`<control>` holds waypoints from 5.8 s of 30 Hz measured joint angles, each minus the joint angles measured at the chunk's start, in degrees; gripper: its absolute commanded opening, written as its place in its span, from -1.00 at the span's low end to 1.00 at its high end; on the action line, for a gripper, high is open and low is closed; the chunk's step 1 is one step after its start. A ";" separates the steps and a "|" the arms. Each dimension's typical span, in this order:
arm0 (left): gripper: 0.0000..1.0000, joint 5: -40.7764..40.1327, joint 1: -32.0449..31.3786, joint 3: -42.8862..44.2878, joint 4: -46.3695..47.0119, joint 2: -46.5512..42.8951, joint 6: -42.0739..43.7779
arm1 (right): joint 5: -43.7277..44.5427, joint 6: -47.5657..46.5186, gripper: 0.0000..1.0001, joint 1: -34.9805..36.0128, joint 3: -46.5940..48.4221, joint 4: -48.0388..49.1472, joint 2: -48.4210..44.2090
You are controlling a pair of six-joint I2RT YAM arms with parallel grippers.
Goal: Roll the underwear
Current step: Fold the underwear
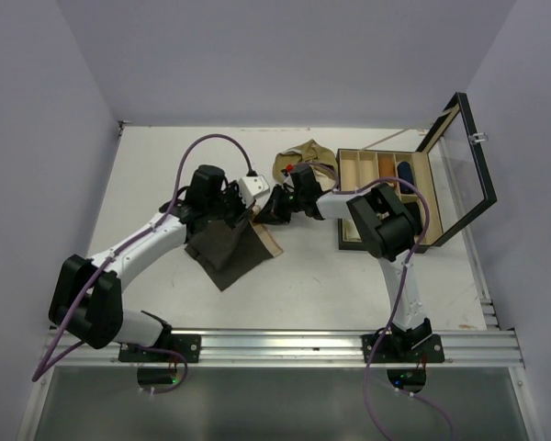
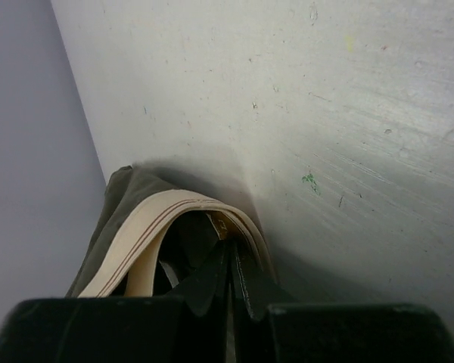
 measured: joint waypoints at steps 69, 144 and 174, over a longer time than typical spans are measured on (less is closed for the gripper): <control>-1.00 7.08 -9.11 -5.22 10.75 16.37 -10.51 | -0.50 6.45 -1.00 -0.22 -3.58 8.28 0.83; -1.00 9.86 -9.14 -2.71 15.76 22.75 -13.84 | -4.57 -17.14 -1.00 -6.16 -13.57 -23.19 -18.78; -0.49 2.03 -7.87 -2.32 -12.22 -3.91 4.39 | -5.53 -15.30 -1.00 -3.52 -14.47 -16.83 -12.90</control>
